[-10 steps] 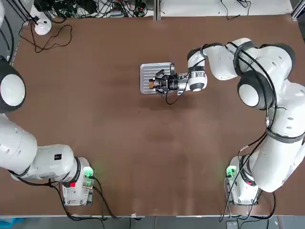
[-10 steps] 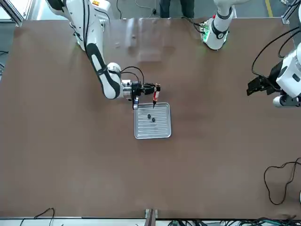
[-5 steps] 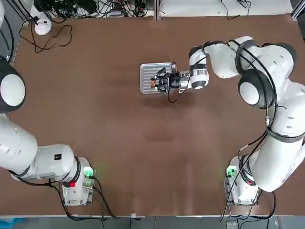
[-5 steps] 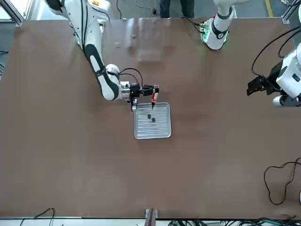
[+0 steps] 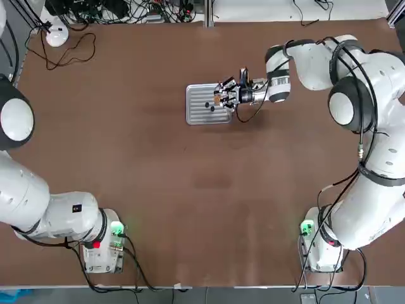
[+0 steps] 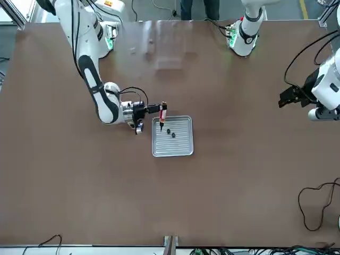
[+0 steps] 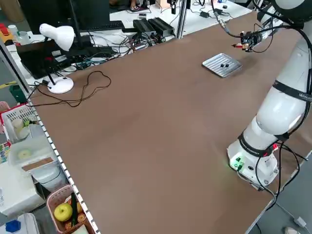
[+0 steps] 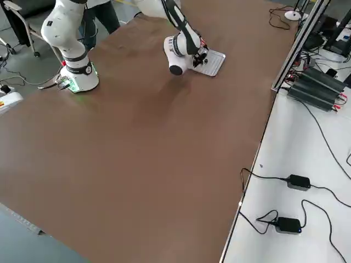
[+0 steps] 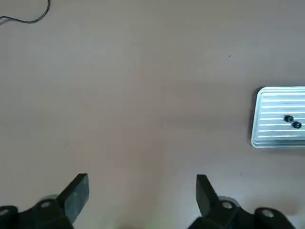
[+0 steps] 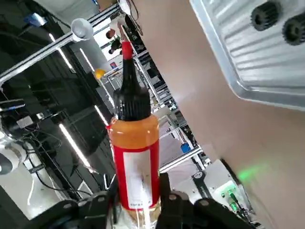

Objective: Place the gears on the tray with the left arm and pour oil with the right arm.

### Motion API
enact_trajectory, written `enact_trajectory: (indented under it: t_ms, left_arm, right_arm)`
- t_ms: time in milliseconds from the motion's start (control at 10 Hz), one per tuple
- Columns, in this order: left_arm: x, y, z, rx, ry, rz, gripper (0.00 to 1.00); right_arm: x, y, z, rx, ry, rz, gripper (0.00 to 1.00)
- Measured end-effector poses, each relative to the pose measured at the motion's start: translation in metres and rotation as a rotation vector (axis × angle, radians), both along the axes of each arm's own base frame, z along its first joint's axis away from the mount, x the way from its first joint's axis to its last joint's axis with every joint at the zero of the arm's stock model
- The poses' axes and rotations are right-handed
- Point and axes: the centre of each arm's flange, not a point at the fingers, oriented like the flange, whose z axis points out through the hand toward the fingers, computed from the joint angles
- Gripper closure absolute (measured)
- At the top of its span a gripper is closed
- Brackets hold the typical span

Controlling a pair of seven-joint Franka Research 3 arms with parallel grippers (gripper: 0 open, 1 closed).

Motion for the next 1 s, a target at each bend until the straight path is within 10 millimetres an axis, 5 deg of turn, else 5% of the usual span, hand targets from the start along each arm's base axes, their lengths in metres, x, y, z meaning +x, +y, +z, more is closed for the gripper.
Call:
enact_trajectory:
  t_ms: [700,1000]
  left_arm:
    - [0.001,-0.008,-0.004,-0.001,0.008,-0.010,0.01]
    - [0.001,-0.004,-0.005,-0.001,0.010,-0.002,0.01]
  right_arm:
    - [-0.005,-0.020,0.030,-0.108,-0.644,-0.007,0.66]
    - [-0.007,-0.037,0.023,-0.174,-0.961,0.026,0.65]
